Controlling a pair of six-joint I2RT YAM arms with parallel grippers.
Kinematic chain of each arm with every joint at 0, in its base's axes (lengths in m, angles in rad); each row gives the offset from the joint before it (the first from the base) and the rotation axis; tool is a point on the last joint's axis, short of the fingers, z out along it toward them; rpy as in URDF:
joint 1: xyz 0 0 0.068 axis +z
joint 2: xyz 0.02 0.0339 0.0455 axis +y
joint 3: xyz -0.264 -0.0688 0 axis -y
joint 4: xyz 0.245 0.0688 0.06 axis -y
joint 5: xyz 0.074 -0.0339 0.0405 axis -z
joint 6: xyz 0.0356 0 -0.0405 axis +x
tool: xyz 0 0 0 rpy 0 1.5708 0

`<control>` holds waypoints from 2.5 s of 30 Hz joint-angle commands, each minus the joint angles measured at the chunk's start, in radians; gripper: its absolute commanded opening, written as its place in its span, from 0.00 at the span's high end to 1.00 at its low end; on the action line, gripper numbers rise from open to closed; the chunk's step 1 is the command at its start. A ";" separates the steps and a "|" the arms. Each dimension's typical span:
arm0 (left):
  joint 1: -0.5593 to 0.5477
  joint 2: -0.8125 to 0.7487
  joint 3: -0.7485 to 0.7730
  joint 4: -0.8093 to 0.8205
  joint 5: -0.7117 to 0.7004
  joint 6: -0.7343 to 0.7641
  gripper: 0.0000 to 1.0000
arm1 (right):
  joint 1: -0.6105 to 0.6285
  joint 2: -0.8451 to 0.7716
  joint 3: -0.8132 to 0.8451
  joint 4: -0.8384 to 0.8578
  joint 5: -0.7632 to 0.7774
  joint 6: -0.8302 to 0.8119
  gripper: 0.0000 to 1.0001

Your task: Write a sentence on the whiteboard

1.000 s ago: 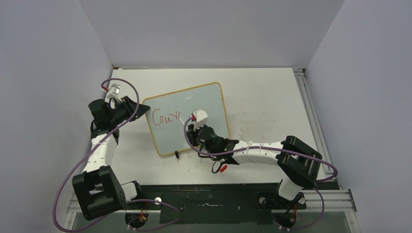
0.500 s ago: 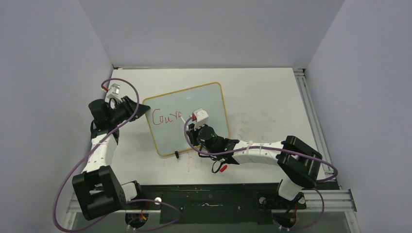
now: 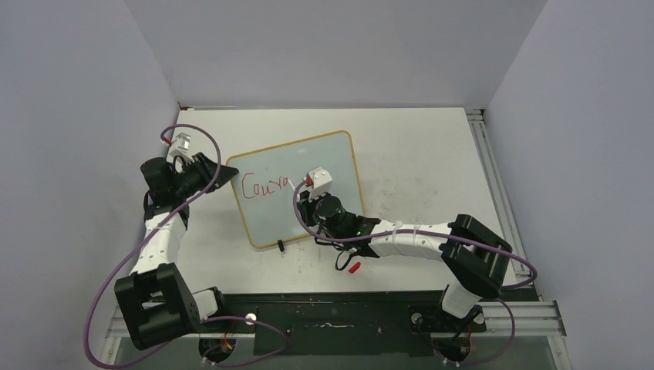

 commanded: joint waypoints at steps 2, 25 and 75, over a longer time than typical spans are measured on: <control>0.004 -0.003 0.019 0.017 0.021 0.006 0.71 | -0.012 -0.007 0.027 0.010 0.025 -0.005 0.95; 0.004 -0.004 0.019 0.017 0.021 0.006 0.71 | 0.019 -0.020 -0.055 -0.004 0.048 0.043 0.95; 0.004 -0.006 0.019 0.014 0.019 0.007 0.71 | -0.020 0.001 0.039 -0.018 0.013 -0.012 0.95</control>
